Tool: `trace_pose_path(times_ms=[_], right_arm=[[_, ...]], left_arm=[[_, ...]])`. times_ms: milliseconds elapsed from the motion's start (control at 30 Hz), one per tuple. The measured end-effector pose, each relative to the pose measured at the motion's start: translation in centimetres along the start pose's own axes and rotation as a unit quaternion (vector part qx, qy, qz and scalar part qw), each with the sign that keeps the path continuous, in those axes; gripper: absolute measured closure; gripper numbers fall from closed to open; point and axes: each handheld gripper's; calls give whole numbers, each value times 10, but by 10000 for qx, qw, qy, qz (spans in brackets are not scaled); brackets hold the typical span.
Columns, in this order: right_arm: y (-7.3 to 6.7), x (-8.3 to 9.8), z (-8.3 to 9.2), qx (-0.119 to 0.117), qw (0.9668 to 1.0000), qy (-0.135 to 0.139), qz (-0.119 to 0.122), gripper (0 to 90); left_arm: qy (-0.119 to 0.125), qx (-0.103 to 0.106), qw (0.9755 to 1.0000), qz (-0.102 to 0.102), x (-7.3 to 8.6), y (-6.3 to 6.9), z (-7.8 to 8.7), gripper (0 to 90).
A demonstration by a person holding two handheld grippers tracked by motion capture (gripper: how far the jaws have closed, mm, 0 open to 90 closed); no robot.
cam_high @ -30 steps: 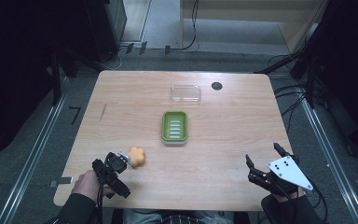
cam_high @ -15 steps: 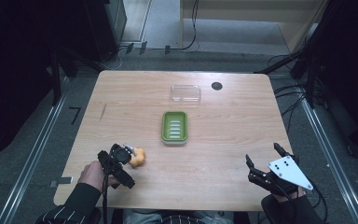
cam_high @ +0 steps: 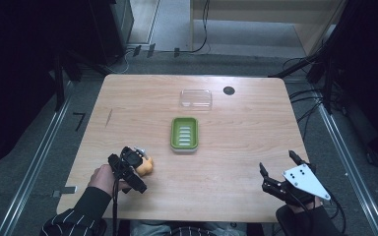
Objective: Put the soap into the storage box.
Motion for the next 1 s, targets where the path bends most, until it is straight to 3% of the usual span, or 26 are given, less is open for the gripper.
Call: trace_pose_path(times_ms=[700,833,1000], right_arm=[[0,0,0,-5,10000,5,-9,133],[0,0,0,0,10000,8,-29,133],[0,0,0,-5,10000,8,-28,133]], left_arm=[[105,104,9999,48,-22,-10,-1,0],[63,117,9999,33,-26,-11,-4,33],[134,66,9998,94,-27,-13,-4,141]])
Point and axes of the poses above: each handheld gripper's, and its own axes: z roughly backward along the jaws, x roughly out of its underside, y roughly to its right, and after that the axes turned 12 degrees about -y, right-handed
